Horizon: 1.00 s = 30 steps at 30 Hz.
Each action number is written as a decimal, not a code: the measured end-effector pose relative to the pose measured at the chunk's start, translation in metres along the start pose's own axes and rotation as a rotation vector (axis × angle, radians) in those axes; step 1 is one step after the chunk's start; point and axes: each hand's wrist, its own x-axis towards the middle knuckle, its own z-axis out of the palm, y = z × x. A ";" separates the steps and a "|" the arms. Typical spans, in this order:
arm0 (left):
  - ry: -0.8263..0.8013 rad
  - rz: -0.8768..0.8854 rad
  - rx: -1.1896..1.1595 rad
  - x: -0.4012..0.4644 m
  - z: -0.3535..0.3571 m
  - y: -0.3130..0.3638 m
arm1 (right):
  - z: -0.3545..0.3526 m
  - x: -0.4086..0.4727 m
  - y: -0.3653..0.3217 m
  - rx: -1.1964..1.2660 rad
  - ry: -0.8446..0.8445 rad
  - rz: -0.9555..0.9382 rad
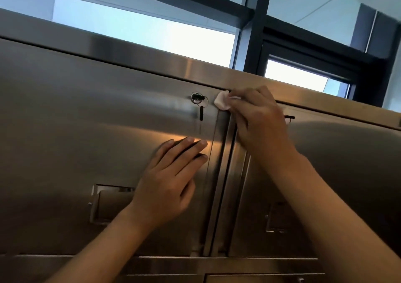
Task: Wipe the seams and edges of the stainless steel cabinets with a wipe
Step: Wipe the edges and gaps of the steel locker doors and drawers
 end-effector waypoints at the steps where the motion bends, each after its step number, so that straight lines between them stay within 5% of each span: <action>1: 0.001 0.001 -0.002 0.000 0.001 0.000 | 0.004 0.001 0.003 -0.005 -0.013 -0.011; 21: -0.048 0.025 0.049 -0.009 -0.001 -0.003 | 0.019 -0.105 -0.032 0.122 -0.316 -0.115; 30: -0.049 0.023 0.047 -0.009 -0.001 -0.001 | 0.015 -0.112 -0.032 0.159 -0.321 -0.134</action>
